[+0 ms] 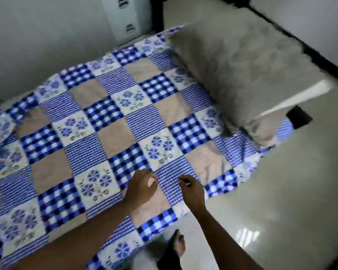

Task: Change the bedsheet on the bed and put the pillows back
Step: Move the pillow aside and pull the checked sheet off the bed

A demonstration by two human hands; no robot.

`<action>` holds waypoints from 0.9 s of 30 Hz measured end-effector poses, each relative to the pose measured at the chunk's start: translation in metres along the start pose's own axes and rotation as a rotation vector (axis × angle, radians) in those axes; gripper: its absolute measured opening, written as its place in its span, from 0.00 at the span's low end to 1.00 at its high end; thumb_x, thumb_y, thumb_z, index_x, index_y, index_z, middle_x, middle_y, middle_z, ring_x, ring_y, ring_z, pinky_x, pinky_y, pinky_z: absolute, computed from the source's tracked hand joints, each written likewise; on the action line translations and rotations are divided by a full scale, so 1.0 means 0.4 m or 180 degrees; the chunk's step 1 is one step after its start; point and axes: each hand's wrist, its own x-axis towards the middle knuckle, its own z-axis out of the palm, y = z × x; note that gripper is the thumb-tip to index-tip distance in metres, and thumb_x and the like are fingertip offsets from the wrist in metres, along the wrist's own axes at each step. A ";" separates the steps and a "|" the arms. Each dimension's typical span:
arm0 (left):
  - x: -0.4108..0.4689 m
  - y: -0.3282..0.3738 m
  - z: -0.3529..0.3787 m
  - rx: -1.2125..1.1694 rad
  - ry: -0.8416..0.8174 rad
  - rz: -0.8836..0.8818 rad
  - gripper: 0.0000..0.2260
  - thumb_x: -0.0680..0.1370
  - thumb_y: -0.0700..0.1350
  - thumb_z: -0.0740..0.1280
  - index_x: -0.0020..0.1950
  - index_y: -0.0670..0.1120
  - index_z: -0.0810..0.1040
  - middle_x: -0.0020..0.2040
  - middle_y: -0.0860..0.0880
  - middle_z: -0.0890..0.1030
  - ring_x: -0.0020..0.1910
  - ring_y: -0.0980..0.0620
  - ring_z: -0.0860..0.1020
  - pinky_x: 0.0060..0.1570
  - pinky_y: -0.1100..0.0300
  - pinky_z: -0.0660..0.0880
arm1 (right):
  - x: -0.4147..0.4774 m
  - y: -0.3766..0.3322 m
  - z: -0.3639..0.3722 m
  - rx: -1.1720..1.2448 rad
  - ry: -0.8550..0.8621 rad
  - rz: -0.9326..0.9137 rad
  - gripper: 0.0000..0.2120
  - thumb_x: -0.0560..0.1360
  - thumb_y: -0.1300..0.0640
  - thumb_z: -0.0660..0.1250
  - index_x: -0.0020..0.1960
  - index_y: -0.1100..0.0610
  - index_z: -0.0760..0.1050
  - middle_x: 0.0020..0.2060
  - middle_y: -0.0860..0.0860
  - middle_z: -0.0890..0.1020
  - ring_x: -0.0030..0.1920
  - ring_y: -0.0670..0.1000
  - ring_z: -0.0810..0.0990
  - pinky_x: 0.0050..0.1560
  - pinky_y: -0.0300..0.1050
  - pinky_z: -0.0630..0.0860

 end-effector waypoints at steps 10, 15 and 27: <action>0.232 0.475 0.299 0.0145 -0.0490 0.1353 0.06 0.73 0.45 0.66 0.48 0.48 0.81 0.46 0.52 0.81 0.48 0.46 0.78 0.51 0.55 0.72 | 0.100 0.157 -0.448 0.0497 0.1309 0.0649 0.11 0.75 0.64 0.69 0.45 0.49 0.83 0.40 0.43 0.85 0.40 0.40 0.80 0.42 0.40 0.74; 0.285 0.677 0.406 0.0246 -0.0772 0.1965 0.07 0.73 0.47 0.64 0.47 0.49 0.81 0.46 0.53 0.79 0.47 0.49 0.76 0.47 0.52 0.74 | 0.182 0.179 -0.649 0.0582 0.1523 0.0730 0.12 0.75 0.64 0.68 0.46 0.47 0.82 0.43 0.41 0.85 0.43 0.41 0.81 0.45 0.36 0.73; 0.671 1.081 0.576 0.0636 -0.1053 0.2911 0.09 0.72 0.42 0.66 0.50 0.47 0.82 0.50 0.50 0.80 0.49 0.48 0.77 0.50 0.53 0.74 | 0.597 0.268 -1.021 0.0446 0.1227 0.1312 0.23 0.78 0.55 0.69 0.72 0.54 0.73 0.64 0.55 0.80 0.63 0.55 0.79 0.64 0.51 0.75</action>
